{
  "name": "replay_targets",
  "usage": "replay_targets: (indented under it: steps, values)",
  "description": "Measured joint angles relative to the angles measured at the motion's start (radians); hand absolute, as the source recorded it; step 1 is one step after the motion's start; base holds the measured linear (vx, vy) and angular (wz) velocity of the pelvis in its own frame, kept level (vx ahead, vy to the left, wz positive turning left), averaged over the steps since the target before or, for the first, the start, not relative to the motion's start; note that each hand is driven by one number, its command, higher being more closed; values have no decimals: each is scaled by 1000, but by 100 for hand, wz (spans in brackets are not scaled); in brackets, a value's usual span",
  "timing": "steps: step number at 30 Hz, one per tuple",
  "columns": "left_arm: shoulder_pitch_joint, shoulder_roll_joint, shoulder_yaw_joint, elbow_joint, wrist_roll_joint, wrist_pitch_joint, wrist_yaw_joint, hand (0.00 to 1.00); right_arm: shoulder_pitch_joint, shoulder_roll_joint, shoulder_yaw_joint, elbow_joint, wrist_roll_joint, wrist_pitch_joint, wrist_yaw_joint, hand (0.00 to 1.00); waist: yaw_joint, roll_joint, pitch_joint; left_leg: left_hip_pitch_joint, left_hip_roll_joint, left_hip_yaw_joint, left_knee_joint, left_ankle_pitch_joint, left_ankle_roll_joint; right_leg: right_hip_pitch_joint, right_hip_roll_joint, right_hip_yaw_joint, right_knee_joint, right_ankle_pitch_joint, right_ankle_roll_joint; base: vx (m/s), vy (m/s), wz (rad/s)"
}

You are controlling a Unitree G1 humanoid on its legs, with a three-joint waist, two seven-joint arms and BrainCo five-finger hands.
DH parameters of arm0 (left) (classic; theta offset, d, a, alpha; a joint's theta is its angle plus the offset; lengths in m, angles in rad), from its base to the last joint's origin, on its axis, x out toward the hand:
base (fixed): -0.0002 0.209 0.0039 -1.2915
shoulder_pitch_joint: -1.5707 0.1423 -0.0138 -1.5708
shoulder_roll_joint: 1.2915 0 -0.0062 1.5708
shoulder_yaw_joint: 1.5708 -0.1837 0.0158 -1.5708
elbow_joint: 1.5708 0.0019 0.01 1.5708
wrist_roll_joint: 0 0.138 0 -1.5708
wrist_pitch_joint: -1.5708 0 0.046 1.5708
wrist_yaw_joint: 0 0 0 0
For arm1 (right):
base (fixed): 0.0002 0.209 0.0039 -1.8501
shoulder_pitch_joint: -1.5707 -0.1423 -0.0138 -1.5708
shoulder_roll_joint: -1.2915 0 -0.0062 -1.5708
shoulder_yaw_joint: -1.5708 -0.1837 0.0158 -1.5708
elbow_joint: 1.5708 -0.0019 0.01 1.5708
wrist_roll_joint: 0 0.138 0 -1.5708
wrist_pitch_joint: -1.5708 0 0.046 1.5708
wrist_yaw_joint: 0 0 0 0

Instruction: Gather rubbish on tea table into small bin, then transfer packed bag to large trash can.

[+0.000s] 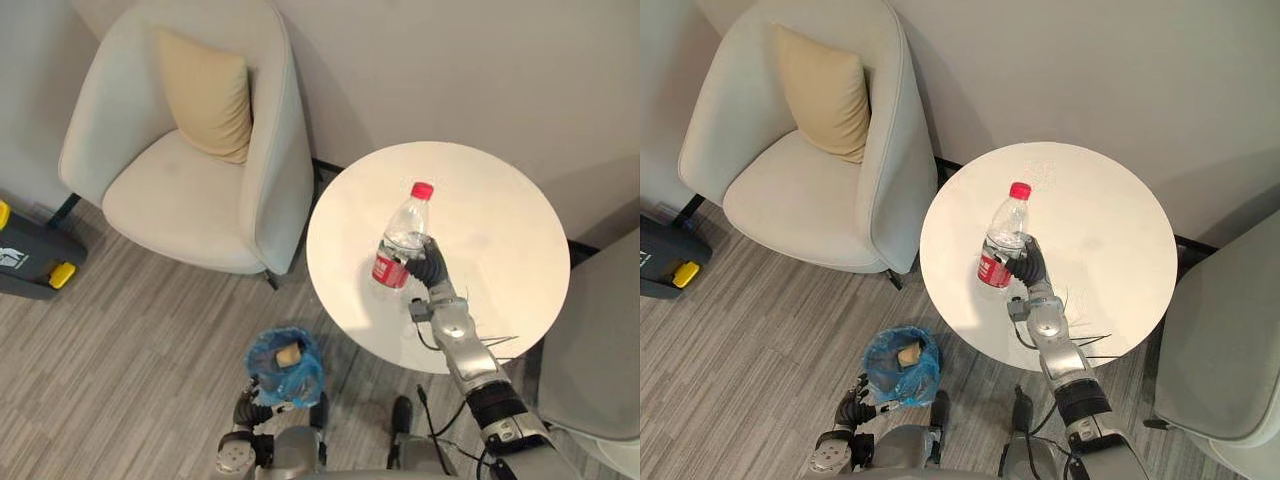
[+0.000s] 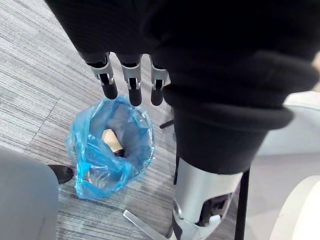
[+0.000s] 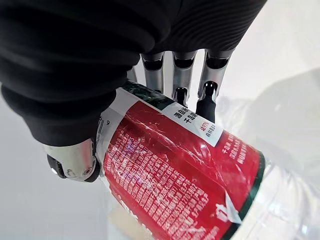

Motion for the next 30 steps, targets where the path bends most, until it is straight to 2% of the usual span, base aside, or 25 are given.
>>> replay_targets:
  steps: [2, 4, 8, 9, 10, 11, 12, 13, 14, 15, 16, 18, 20, 22, 24, 25, 27, 28, 30]
  values:
    - [-1, 0, 1, 0, 0, 1, 0, 0, 38, 0, 1, -52, -3, -19, 0, 100, -2, 0, 2, -2, -7, -18, 11, -21, 7, -15, -2, 29, 54, -46, 7, -64, 26, 23]
    - [0, -1, 2, 1, 0, 0, 0, 0, 61, 2, 10, -77, -7, -24, 1, 100, 0, 0, 3, -3, -8, -37, 10, -21, 7, -15, -2, 25, 64, -52, 8, -82, -11, 23]
    - [1, -17, 3, 0, -5, -1, 2, 0, 112, 3, 26, -146, -39, -31, 3, 100, -1, 4, 2, -42, -15, -106, 7, 8, 5, -10, -10, -43, 64, -54, 11, -114, -24, 53]
    - [0, -23, -2, -1, -8, -1, 3, 0, 118, 3, 25, -157, -47, -33, 2, 100, -1, 5, 2, -57, -17, -108, 5, 24, 14, -12, -15, -69, 75, -70, 13, -95, -19, 85]
    - [1, -26, -9, -3, -9, -1, 2, 0, 120, 3, 26, -157, -48, -33, 2, 100, 0, 7, 2, -67, -21, -90, 9, 23, 55, -12, -17, -85, 88, -83, 4, -125, -26, 94]
    - [1, -26, -13, -12, -14, -1, 1, 0, 125, 6, 25, -157, -49, -31, 0, 100, 1, 2, -1, -73, -27, -34, -1, -18, 237, -11, -24, -91, 94, -95, -8, -101, -56, 118]
    - [-9, -23, -8, -9, -17, -1, 1, 0, 125, 14, 28, -161, -53, -31, 0, 100, -8, -10, -12, -62, -14, 110, -23, -106, 314, 8, -36, -84, 48, -84, -17, -56, -49, 133]
    - [-19, -27, -9, -5, -17, 0, 1, 0, 123, 17, 20, -169, -58, -34, -2, 100, -24, -9, -13, -77, 1, 184, 25, -123, 271, 21, -57, -109, 32, -71, -12, -9, 26, 163]
    - [-37, -46, -10, 0, -16, 0, 2, 0, 119, 2, 12, -171, -68, -33, -4, 100, -30, 13, -19, -108, 63, 337, 135, -100, 217, 29, -68, -181, 44, -65, -14, 6, 119, 160]
    - [-36, -55, -24, -2, -15, -1, 1, 0, 124, 0, -5, -171, -78, -30, -8, 100, -38, 39, -36, -89, 112, 457, 166, -67, 173, 52, -65, -237, 54, -79, -11, 30, 154, 161]
    - [-35, -55, -40, -1, -13, -1, 1, 0, 124, 1, -11, -172, -79, -30, -15, 100, -59, 52, -43, -58, 127, 508, 146, -37, 119, 76, -64, -278, 60, -93, -2, 71, 118, 137]
    - [-45, -55, -53, -1, -4, -1, -1, 0, 124, 5, -23, -173, -80, -31, -23, 100, -60, 48, -45, -32, 117, 500, 89, -18, 47, 97, -71, -325, 72, -102, 9, 65, 90, 84]
    - [-36, -38, -61, 1, 4, -2, 0, 0, 130, 17, -16, -172, -88, -31, -15, 100, -43, 9, -45, -29, 88, 467, 73, -14, 36, 108, -95, -347, 78, -107, 24, 45, 96, 45]
    - [-13, -28, -71, -1, 5, 1, -1, 0, 153, 46, 9, -153, -89, -31, -6, 100, -43, -23, -33, -28, 69, 444, 121, -64, 47, 102, -147, -353, 188, -140, 63, 57, 152, 46]
    - [-11, -23, -75, 1, 5, 0, -1, 0, 159, 47, 18, -105, -93, -30, 9, 100, -46, -22, -33, -29, 60, 417, 164, -106, 56, 46, -193, -314, 370, -149, 63, 30, 181, 41]
    - [-12, -7, -78, 9, 7, -1, -1, 0, 174, 46, 40, -74, -107, -29, 12, 100, -57, -19, -30, -32, 51, 379, 207, -141, 66, -51, -218, -192, 568, -151, 24, 47, 155, 50]
    - [-16, 8, -75, 29, 18, -1, 0, 0, 203, 47, 62, -65, -120, -28, 25, 100, -59, -16, -23, -38, 46, 328, 230, -168, 73, -118, -172, -52, 616, -213, 28, 71, 102, 71]
    - [-16, 15, -72, 36, 20, -1, 1, 0, 210, 46, 69, -65, -122, -28, 28, 100, -59, -15, -20, -40, 42, 307, 231, -170, 74, -133, -159, -22, 605, -221, 26, 109, 29, 97]
    - [-16, 38, -64, 44, 24, -1, 1, 0, 214, 34, 86, -65, -139, -28, 37, 100, -69, -16, 0, -57, 16, 226, 242, -163, 67, -183, -111, 68, 503, -232, 36, 135, -20, 123]
